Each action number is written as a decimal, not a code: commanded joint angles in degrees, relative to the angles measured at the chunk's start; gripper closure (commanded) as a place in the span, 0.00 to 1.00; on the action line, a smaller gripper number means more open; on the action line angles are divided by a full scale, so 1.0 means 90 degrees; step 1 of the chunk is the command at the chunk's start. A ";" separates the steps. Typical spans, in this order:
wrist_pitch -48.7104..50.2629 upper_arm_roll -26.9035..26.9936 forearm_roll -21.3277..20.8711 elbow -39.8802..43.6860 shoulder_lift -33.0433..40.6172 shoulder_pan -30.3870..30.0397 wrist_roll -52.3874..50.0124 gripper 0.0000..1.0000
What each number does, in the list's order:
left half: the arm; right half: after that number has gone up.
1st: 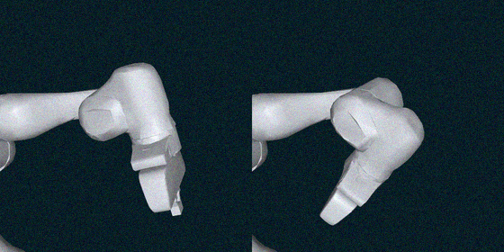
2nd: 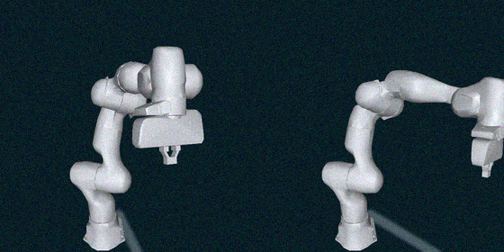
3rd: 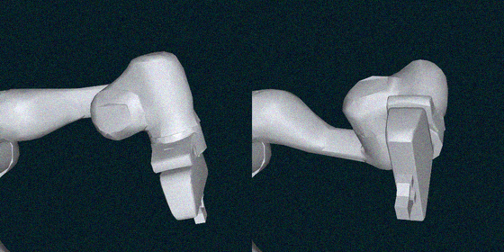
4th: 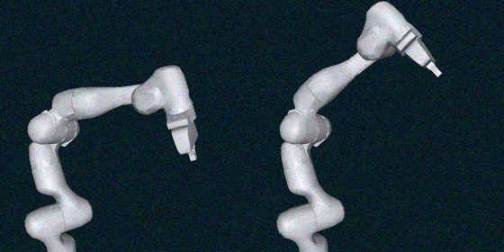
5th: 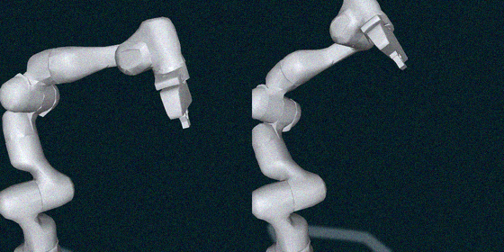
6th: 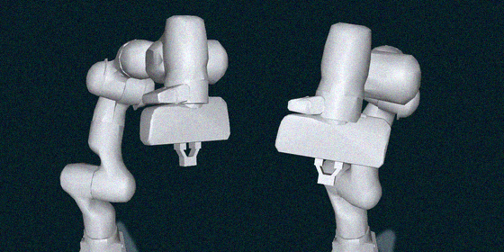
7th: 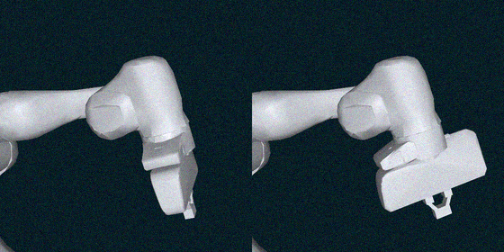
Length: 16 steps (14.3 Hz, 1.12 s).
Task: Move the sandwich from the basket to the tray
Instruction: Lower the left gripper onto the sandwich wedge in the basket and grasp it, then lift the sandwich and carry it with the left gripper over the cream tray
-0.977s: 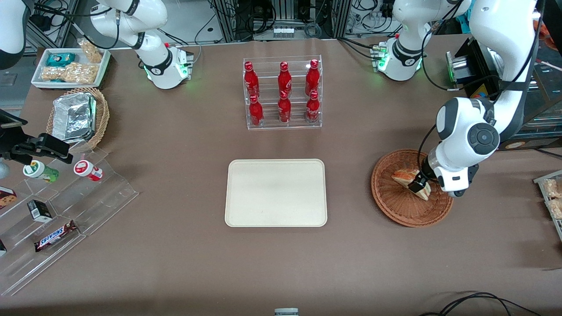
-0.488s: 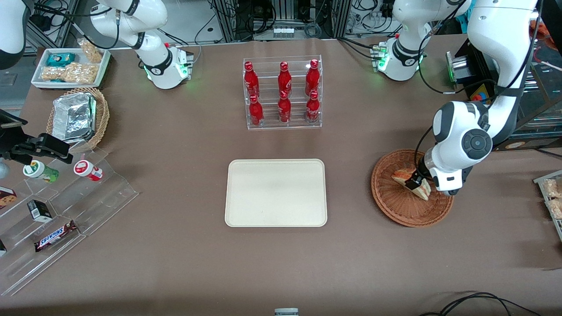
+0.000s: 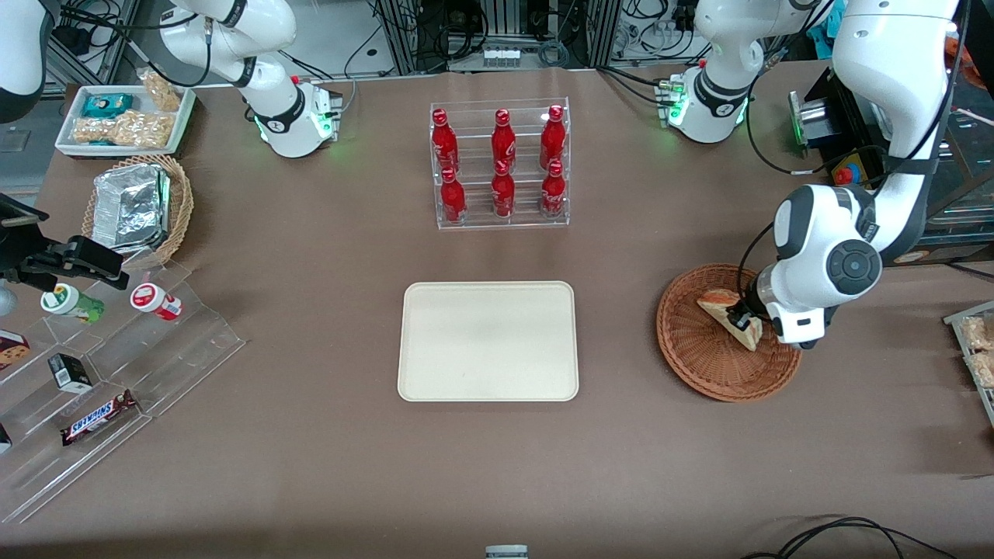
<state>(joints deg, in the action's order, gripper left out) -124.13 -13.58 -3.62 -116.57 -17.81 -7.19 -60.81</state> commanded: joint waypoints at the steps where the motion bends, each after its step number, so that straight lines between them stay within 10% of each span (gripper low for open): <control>1: 0.0354 -0.0034 -0.0096 0.0490 -0.0033 0.0221 0.0107 0.95; 6: 0.0424 -0.0034 -0.0251 0.1640 -0.0343 0.1548 0.0185 0.95; 10: -0.0013 -0.0044 -0.1754 0.2568 -0.1542 0.2788 0.0107 0.94; 16: -0.0436 -0.0044 -0.1785 0.3655 -0.2542 0.3903 0.0175 0.92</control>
<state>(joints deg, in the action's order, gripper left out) -128.95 -14.64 -18.75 -87.64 -39.66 25.53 -59.83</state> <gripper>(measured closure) 0.859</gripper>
